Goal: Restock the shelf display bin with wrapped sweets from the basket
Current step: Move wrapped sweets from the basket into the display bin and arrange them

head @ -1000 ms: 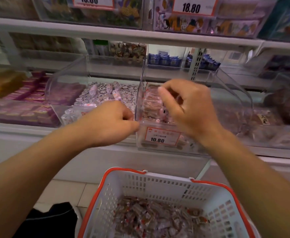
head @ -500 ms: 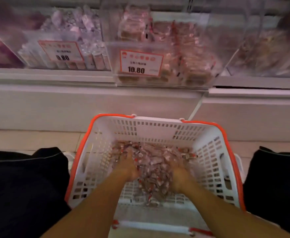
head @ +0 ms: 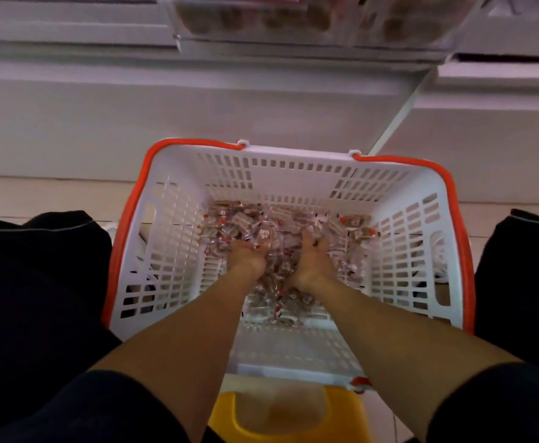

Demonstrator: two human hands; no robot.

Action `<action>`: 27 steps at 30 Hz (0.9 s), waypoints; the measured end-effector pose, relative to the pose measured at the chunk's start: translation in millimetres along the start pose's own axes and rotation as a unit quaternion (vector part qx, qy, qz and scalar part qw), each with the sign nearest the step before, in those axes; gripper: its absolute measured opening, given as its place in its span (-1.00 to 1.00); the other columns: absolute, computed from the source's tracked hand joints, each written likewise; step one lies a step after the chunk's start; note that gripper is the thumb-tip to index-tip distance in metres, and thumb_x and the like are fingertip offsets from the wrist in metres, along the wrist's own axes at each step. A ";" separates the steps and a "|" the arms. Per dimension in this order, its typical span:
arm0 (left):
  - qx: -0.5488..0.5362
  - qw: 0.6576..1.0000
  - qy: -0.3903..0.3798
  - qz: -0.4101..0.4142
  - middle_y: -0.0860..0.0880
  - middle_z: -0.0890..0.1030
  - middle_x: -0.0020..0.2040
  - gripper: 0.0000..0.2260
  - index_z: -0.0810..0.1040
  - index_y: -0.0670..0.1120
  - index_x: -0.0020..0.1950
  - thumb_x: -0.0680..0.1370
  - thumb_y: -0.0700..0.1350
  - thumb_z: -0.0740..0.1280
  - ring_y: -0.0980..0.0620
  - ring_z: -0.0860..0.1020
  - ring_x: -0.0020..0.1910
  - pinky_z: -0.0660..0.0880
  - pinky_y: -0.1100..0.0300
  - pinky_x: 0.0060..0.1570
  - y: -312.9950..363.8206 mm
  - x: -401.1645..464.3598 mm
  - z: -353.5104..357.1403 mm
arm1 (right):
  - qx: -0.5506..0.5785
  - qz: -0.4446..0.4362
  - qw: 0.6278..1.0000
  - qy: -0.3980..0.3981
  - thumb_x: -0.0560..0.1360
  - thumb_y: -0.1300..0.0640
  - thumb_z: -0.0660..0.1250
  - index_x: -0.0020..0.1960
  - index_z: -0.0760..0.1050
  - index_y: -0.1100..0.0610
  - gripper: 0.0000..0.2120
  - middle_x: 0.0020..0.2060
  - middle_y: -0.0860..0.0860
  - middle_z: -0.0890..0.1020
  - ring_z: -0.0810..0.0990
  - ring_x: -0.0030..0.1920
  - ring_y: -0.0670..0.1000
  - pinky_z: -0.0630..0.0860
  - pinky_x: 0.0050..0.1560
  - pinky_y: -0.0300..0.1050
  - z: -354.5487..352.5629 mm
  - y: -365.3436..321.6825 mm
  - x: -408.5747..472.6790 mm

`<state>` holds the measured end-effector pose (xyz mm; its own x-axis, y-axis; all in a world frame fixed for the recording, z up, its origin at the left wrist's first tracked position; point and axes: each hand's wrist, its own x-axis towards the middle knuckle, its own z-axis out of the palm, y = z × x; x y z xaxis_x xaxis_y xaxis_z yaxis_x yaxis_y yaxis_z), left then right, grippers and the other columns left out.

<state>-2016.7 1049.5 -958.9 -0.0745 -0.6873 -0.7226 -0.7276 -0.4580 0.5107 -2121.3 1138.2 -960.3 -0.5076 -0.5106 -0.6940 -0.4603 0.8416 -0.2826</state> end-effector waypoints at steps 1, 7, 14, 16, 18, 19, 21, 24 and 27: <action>0.005 1.000 0.010 0.000 -0.21 0.62 0.07 -0.62 0.51 -0.23 0.14 0.52 0.04 0.42 -0.20 0.57 0.09 0.45 0.07 0.02 -1.9 1.7 0.4 | 0.017 -0.001 1.000 0.014 0.31 0.18 0.60 0.58 -0.09 -0.14 0.12 0.57 0.16 -0.04 0.57 0.16 0.29 0.55 -0.27 -0.10 1.4 -0.1 0.7; -0.025 0.999 0.040 -0.012 -0.06 0.59 -0.16 -0.70 0.44 -0.05 -0.17 0.44 0.09 0.50 -0.06 0.53 -0.19 0.40 0.16 -0.18 -1.8 1.2 1.1 | 0.179 -0.017 0.983 0.033 0.35 0.15 0.55 0.31 0.49 0.03 -0.44 0.04 0.03 0.65 0.64 0.02 0.12 0.61 0.08 0.00 -5.2 4.0 -0.6; -0.072 0.997 0.018 -0.038 -0.16 0.54 0.31 -0.24 0.34 -0.19 0.44 0.40 0.16 0.52 -0.20 0.54 0.24 0.47 -0.13 0.27 11.3 -1.7 -8.3 | 0.379 0.104 0.919 -0.001 0.52 0.22 0.37 0.07 0.59 0.21 -0.86 -0.12 0.16 0.70 0.68 -0.19 0.16 0.64 0.01 0.19 -14.6 18.2 -1.0; -0.047 0.998 -0.001 -0.051 -0.19 0.60 0.22 -0.33 0.45 -0.23 0.35 0.41 0.14 0.51 -0.20 0.58 0.18 0.52 -0.12 0.22 11.6 1.5 -12.5 | 0.425 0.136 0.894 -0.026 0.57 0.24 0.33 0.14 0.52 0.27 -0.83 -0.12 0.23 0.69 0.67 -0.28 0.12 0.67 -0.09 0.13 -14.3 23.1 -4.6; -0.061 0.996 -0.030 -0.049 -0.20 0.66 0.07 -0.50 0.53 -0.25 0.24 0.45 0.04 0.52 -0.18 0.64 0.03 0.58 -0.06 0.11 12.1 2.3 -16.1 | 0.443 0.148 0.883 -0.040 0.58 0.28 0.33 0.10 0.47 0.27 -0.88 -0.20 0.21 0.67 0.65 -0.35 0.06 0.68 -0.24 0.00 -16.2 25.0 -7.5; -0.081 0.994 -0.049 -0.050 -0.20 0.67 -0.03 -0.57 0.54 -0.26 0.20 0.46 -0.03 0.51 -0.15 0.64 -0.08 0.59 -0.01 0.00 12.5 1.3 -17.7 | 0.442 0.152 0.883 -0.048 0.56 0.29 0.35 0.04 0.47 0.27 -0.91 -0.27 0.18 0.64 0.64 -0.37 0.03 0.66 -0.31 -0.05 -18.4 24.8 -8.4; -0.096 0.990 -0.089 -0.059 -0.14 0.62 -0.25 -0.75 0.55 -0.25 0.09 0.50 -0.14 0.47 -0.05 0.54 -0.33 0.52 0.11 -0.26 14.9 -3.7 -23.1 | 0.402 0.155 0.899 -0.074 0.50 0.31 0.43 -0.11 0.53 0.31 -0.91 -0.38 0.15 0.62 0.63 -0.38 0.02 0.65 -0.36 -0.09 -24.3 23.3 -11.2; -0.051 0.985 -0.147 -0.080 -0.06 0.54 -0.43 -0.89 0.53 -0.19 -0.10 0.56 -0.18 0.40 0.07 0.48 -0.50 0.49 0.21 -0.45 15.9 -16.5 -33.5 | 0.305 0.143 0.935 -0.113 0.42 0.31 0.52 -0.13 0.61 0.35 -0.88 -0.33 0.17 0.69 0.66 -0.37 0.03 0.69 -0.23 -0.02 -31.3 22.6 -15.3; 0.006 0.981 -0.168 -0.096 -0.03 0.47 -0.45 -0.84 0.48 -0.16 -0.15 0.59 -0.14 0.36 0.09 0.43 -0.52 0.44 0.24 -0.46 12.6 -29.8 -46.2 | 0.231 0.131 0.962 -0.070 0.41 0.31 0.52 0.00 0.57 0.37 -0.78 -0.12 0.21 0.69 0.71 -0.20 0.11 0.69 -0.12 0.05 -33.2 25.0 -20.1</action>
<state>-1992.1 1038.2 -909.4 -0.1544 -0.3640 -0.9185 -0.7578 -0.5529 0.3465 -2146.8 1163.7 -931.4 -0.4448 -0.2692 -0.8542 0.0589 0.9429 -0.3278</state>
